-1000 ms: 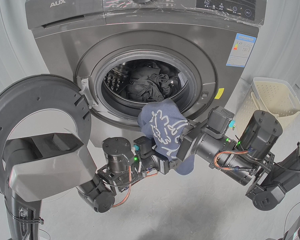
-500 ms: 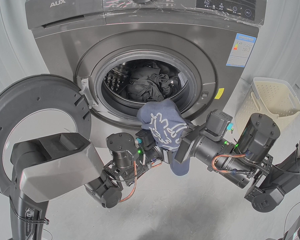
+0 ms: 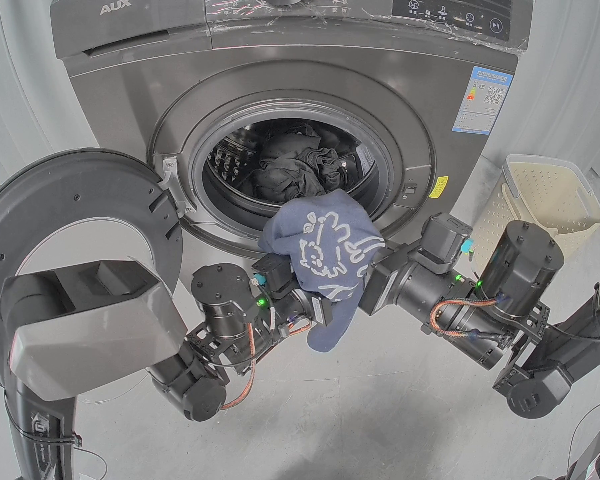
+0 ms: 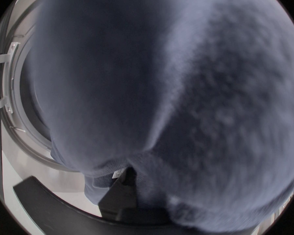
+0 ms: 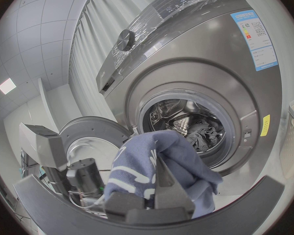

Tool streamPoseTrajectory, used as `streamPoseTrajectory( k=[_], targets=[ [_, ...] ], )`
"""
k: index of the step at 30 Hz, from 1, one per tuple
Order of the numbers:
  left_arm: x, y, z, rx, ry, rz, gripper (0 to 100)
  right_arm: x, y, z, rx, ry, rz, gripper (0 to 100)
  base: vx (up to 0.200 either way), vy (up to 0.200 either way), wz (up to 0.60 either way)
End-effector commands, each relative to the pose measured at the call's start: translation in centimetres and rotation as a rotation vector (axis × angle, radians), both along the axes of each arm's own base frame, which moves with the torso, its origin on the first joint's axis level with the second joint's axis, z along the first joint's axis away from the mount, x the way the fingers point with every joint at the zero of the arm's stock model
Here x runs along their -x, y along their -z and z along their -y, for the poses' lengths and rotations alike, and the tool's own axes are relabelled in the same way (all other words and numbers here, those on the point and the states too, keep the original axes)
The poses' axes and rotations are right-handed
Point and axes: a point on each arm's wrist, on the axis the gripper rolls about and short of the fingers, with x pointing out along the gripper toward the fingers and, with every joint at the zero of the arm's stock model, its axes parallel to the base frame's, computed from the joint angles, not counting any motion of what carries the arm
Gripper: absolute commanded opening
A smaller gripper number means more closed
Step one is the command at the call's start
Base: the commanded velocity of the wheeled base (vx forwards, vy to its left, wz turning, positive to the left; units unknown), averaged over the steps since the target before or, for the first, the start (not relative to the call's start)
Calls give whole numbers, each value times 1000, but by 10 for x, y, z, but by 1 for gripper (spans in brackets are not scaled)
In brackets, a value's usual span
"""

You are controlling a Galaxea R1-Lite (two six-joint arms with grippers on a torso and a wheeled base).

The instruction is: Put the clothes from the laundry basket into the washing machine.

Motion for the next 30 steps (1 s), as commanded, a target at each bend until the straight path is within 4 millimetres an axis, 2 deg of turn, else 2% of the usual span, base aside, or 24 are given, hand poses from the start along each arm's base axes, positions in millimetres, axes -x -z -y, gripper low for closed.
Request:
streamPoseTrajectory(
  k=[1, 4, 6, 9, 10, 14, 16, 22, 23, 30],
  targets=[
    [27, -24, -24, 0, -7, 3, 0, -16, -3, 17, -12, 73, 5, 0, 0, 0, 0],
    [32, -30, -32, 0, -18, 3, 0, -21, -5, 23, -17, 95, 11, 0, 0, 0, 0],
    [40, -41, -47, 8, -39, 12, 0, -25, -11, 33, -31, 129, 23, 0, 0, 0, 0],
    [43, -49, -55, 19, -52, 25, 0, -25, -13, 37, -33, 137, 26, 0, 0, 0, 0],
    [47, -58, -60, 33, -57, 41, 0, -24, -12, 37, -29, 137, 23, 0, 0, 0, 0],
    [54, -71, -66, 70, -62, 58, 0, -16, -3, 33, -6, 110, -4, 0, 0, 0, 0],
    [57, -75, -67, 84, -63, 60, 0, -10, 0, 24, -1, 76, -10, 0, 0, 0, 0],
    [62, -71, -68, 77, -57, 39, 0, -5, 0, 6, -10, 24, 0, 0, 0, 0, 0],
    [63, -69, -68, 71, -56, 33, 0, -5, -2, 5, -17, 19, 8, 100, 0, 0, 0],
    [71, -40, -76, -10, -53, -67, 0, -8, -21, 2, -70, 18, 65, 100, 0, 0, 0]
  ],
)
